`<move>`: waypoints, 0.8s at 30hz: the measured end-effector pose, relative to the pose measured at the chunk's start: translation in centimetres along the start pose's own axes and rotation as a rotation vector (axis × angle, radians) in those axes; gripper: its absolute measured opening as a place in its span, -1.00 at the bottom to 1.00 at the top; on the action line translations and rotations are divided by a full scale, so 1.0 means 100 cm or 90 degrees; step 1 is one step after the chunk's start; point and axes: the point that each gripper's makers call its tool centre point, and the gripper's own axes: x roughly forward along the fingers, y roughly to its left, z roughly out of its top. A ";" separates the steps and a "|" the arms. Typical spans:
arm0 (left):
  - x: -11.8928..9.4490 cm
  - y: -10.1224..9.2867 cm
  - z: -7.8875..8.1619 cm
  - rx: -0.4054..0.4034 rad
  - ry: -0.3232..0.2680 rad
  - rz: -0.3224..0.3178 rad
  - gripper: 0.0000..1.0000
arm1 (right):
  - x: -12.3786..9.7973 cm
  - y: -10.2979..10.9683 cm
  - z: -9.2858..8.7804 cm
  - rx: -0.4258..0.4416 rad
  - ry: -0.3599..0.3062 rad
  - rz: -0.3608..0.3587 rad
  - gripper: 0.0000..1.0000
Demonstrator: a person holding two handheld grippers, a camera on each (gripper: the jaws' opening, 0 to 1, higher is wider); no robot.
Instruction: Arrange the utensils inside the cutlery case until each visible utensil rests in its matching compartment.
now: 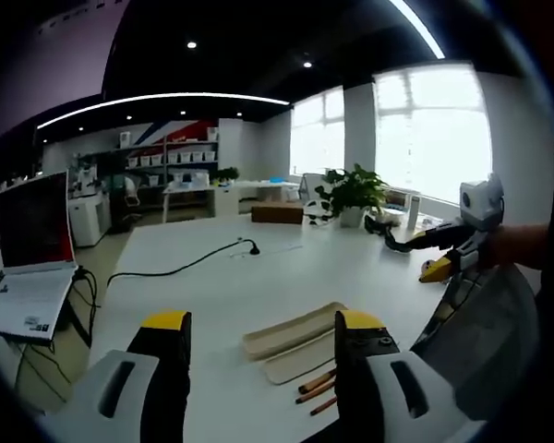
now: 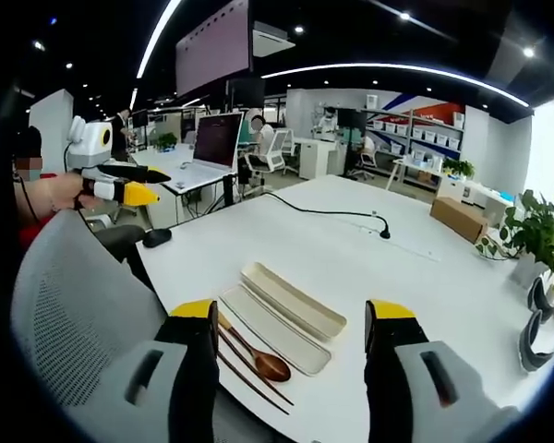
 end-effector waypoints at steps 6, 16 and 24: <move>-0.002 0.004 0.004 0.022 -0.001 0.015 0.13 | 0.004 0.005 -0.003 -0.034 0.018 0.014 0.25; -0.005 0.009 0.012 -0.006 -0.009 0.024 0.13 | 0.015 0.018 -0.004 -0.084 0.056 0.063 0.21; -0.004 0.013 0.007 -0.014 -0.004 0.030 0.15 | 0.027 0.028 -0.004 -0.137 0.087 0.124 0.17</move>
